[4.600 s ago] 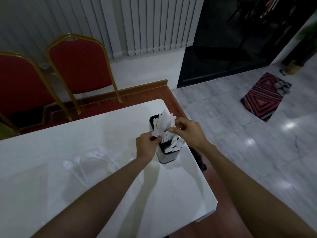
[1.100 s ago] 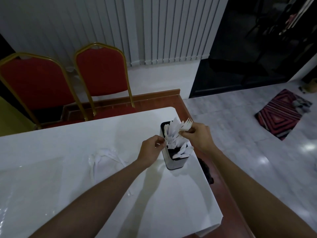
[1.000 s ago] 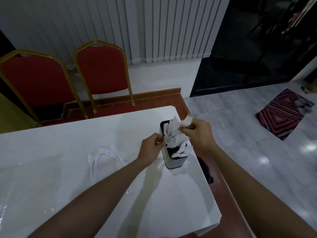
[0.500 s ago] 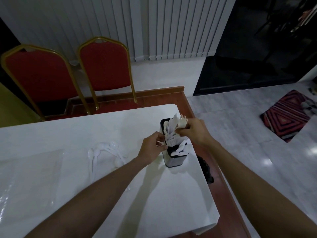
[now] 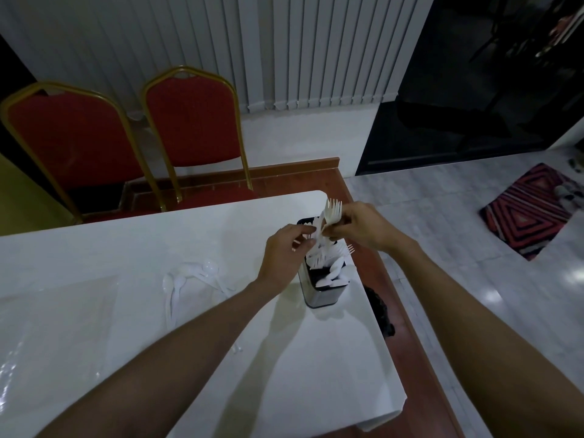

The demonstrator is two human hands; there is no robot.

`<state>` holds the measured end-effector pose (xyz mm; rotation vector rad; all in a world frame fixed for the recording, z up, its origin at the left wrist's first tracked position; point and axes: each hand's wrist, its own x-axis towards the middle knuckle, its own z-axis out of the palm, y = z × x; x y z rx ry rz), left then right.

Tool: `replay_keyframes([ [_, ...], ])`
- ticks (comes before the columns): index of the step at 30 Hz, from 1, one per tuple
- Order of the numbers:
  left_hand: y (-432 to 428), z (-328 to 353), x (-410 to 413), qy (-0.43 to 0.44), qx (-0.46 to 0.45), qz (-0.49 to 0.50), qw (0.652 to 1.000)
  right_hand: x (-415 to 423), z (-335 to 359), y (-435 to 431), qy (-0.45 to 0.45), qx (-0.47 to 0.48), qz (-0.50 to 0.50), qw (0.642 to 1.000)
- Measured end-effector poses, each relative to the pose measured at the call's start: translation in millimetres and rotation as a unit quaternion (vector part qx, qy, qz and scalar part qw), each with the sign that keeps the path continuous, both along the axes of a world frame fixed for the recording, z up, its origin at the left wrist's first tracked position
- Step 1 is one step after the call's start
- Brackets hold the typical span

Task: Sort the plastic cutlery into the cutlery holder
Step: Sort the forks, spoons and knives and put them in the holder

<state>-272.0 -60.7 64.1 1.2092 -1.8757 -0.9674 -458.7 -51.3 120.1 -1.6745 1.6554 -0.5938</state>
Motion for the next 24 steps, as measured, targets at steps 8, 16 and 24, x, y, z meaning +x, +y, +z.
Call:
replay_keyframes([
  [8,-7,9,-10,-0.039,-0.017,-0.042,0.998,-3,0,2,0.060,-0.029,-0.002,0.998],
  [16,-7,-3,-3,-0.036,-0.013,0.025,0.999,-10,5,5,-0.044,-0.069,-0.088,0.993],
  [24,-6,-12,-7,-0.153,-0.065,0.029,0.986,-1,-36,9,0.021,-0.001,-0.064,0.998],
])
